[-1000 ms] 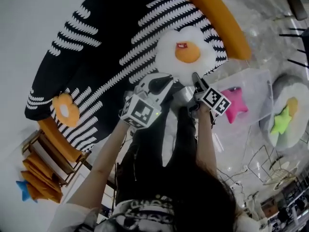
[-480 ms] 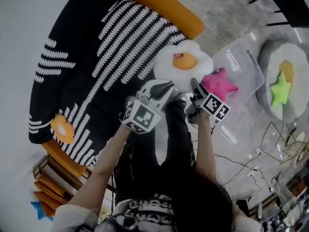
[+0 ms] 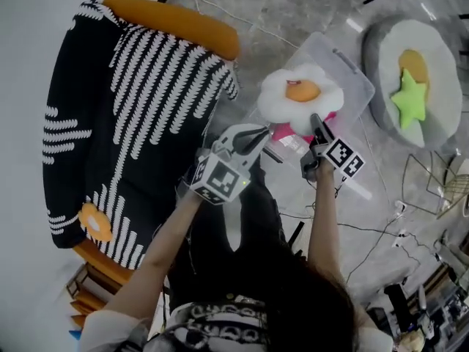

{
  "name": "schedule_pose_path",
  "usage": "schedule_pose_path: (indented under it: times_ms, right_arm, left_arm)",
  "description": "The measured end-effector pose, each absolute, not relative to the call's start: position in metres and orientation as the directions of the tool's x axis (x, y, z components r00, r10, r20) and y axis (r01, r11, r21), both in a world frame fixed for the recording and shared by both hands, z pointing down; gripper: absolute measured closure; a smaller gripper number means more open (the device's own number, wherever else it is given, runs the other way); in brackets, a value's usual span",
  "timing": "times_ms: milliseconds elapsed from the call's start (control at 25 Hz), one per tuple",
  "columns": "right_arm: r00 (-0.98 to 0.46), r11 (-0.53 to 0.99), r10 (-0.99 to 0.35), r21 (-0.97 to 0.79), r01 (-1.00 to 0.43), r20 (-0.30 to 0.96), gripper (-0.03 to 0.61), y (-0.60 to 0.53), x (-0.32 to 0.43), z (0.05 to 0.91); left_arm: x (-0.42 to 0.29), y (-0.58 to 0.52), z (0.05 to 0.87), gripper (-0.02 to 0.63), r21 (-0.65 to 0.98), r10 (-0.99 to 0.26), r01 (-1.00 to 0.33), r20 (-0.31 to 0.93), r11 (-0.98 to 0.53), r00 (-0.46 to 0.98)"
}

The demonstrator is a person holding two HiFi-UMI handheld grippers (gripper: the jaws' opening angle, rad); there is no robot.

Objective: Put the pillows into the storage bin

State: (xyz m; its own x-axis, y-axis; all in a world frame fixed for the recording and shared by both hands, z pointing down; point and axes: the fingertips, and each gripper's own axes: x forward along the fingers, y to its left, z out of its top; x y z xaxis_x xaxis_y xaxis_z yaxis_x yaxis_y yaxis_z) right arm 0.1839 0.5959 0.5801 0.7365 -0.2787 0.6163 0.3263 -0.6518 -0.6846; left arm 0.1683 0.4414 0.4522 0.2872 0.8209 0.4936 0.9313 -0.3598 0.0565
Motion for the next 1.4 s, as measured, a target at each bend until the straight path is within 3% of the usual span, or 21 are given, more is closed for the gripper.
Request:
schedule_pose_path:
  times_ms: [200, 280, 320, 720, 1400]
  right_arm:
    - [0.767, -0.675, -0.232, -0.667, 0.316, 0.598, 0.448, 0.664, 0.193, 0.596]
    - [0.771, -0.673, -0.253, -0.678, 0.294, 0.585, 0.358, 0.673, 0.197, 0.598]
    - [0.768, -0.679, -0.264, -0.678, 0.282, 0.584, 0.345, 0.674, 0.199, 0.598]
    - [0.668, -0.742, -0.408, -0.652, 0.154, 0.622, 0.337, 0.613, 0.196, 0.614]
    - [0.436, -0.741, -0.658, -0.631, -0.23, 0.614, 0.339, 0.438, 0.222, 0.605]
  left_arm:
    - [0.164, 0.485, 0.451, 0.597, 0.046, 0.834, 0.953, 0.498, -0.301, 0.239]
    - [0.162, 0.493, 0.454, 0.597, 0.054, 0.833, 0.953, 0.503, -0.297, 0.231]
    - [0.162, 0.496, 0.455, 0.597, 0.058, 0.831, 0.953, 0.507, -0.297, 0.228]
    - [0.172, 0.479, 0.467, 0.597, 0.054, 0.794, 0.936, 0.549, -0.347, 0.262]
    - [0.188, 0.349, 0.472, 0.597, 0.067, 0.629, 0.723, 0.552, -0.687, 0.547]
